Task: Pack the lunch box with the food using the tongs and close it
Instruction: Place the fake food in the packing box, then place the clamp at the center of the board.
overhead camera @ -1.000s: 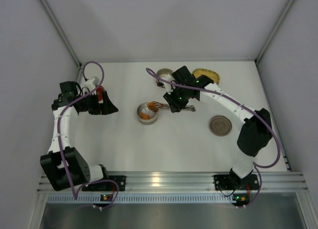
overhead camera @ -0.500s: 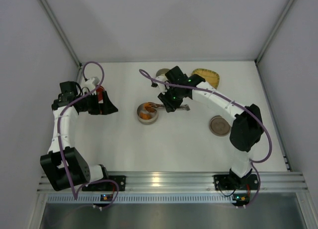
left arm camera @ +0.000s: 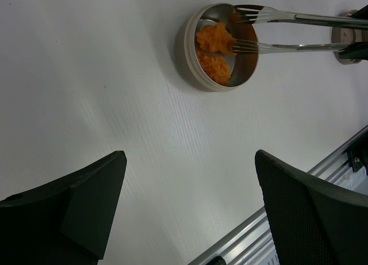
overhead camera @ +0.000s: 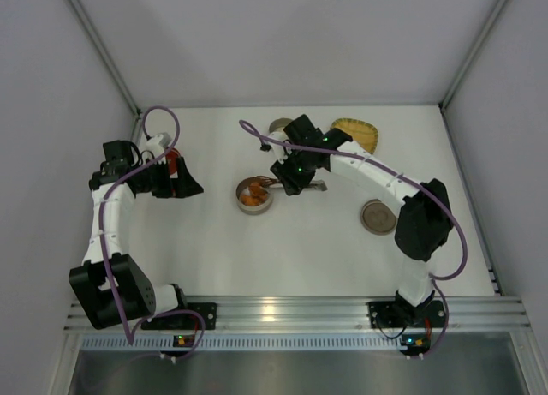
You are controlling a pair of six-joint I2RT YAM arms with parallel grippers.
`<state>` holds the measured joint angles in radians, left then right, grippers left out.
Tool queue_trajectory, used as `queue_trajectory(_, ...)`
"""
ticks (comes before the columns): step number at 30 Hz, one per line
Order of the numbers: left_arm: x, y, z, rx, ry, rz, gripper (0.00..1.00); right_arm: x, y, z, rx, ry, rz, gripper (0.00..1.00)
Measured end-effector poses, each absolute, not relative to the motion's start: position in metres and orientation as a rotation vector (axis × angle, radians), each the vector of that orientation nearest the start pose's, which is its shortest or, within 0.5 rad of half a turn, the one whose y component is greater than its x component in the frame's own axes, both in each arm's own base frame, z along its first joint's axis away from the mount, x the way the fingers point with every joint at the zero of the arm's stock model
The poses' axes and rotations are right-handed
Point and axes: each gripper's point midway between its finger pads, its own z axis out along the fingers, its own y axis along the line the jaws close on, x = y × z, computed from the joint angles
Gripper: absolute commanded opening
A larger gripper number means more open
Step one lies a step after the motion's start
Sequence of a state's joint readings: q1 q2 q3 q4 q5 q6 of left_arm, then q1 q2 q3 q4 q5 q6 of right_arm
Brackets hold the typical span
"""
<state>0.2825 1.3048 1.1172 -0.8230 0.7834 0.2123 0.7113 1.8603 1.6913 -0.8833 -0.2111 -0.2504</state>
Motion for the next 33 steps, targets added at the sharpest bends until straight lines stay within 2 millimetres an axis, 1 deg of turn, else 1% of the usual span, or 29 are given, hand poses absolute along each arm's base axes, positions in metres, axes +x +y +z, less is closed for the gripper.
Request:
queue_trajectory(3, 0.299, -0.035, 0.186, 0.193, 2.324, -0.760, 0.98, 0.312, 0.305, 0.151, -1.292, 2.311, 0.439, 0.45)
queue_trajectory(4, 0.299, -0.035, 0.186, 0.193, 2.325, -0.759, 0.98, 0.313, 0.305, 0.152, -1.291, 2.309, 0.439, 0.47)
queue_trajectory(6, 0.299, -0.035, 0.186, 0.193, 2.326, -0.756, 0.98, 0.313, 0.306, 0.153, -1.291, 2.306, 0.441, 0.47)
queue_trajectory(8, 0.299, -0.034, 0.186, 0.195, 2.327, -0.752, 0.98, 0.312, 0.305, 0.154, -1.290, 2.302, 0.440, 0.39)
queue_trajectory(9, 0.299, -0.034, 0.185, 0.196, 2.328, -0.750, 0.98, 0.312, 0.305, 0.156, -1.289, 2.299, 0.442, 0.32)
queue_trajectory(11, 0.299, -0.034, 0.185, 0.198, 2.329, -0.746, 0.98, 0.313, 0.304, 0.161, -1.273, 2.293, 0.449, 0.26)
queue_trajectory(12, 0.299, -0.034, 0.185, 0.199, 2.329, -0.744, 0.98, 0.313, 0.303, 0.166, -1.258, 2.290, 0.462, 0.24)
queue_trajectory(14, 0.298, -0.033, 0.185, 0.203, 2.330, -0.742, 0.98, 0.316, 0.297, 0.179, -1.214, 2.277, 0.487, 0.24)
queue_trajectory(16, 0.297, -0.034, 0.185, 0.208, 2.333, -0.743, 0.98, 0.325, 0.283, 0.199, -1.134, 2.259, 0.520, 0.24)
queue_trajectory(17, 0.297, -0.034, 0.185, 0.209, 2.335, -0.744, 0.98, 0.334, 0.269, 0.209, -1.076, 2.251, 0.526, 0.24)
queue_trajectory(19, 0.297, -0.034, 0.186, 0.214, 2.333, -0.742, 0.98, 0.357, 0.232, 0.230, -0.936, 2.231, 0.505, 0.24)
queue_trajectory(21, 0.298, -0.033, 0.188, 0.216, 2.329, -0.739, 0.98, 0.380, 0.187, 0.247, -0.790, 2.217, 0.447, 0.24)
queue_trajectory(23, 0.298, -0.033, 0.189, 0.217, 2.326, -0.738, 0.98, 0.399, 0.134, 0.252, -0.635, 2.221, 0.367, 0.24)
queue_trajectory(25, 0.298, -0.033, 0.189, 0.218, 2.326, -0.739, 0.98, 0.407, 0.095, 0.248, -0.529, 2.242, 0.309, 0.23)
queue_trajectory(26, 0.298, -0.034, 0.189, 0.218, 2.325, -0.740, 0.98, 0.409, 0.076, 0.242, -0.476, 2.261, 0.284, 0.23)
queue_trajectory(29, 0.299, -0.034, 0.190, 0.217, 2.322, -0.743, 0.98, 0.412, 0.025, 0.220, -0.333, 2.325, 0.206, 0.23)
queue_trajectory(30, 0.299, -0.034, 0.190, 0.217, 2.322, -0.745, 0.98, 0.411, 0.005, 0.209, -0.276, 2.351, 0.167, 0.23)
queue_trajectory(33, 0.300, -0.035, 0.192, 0.218, 2.317, -0.753, 0.98, 0.415, -0.025, 0.194, -0.190, 2.383, 0.102, 0.24)
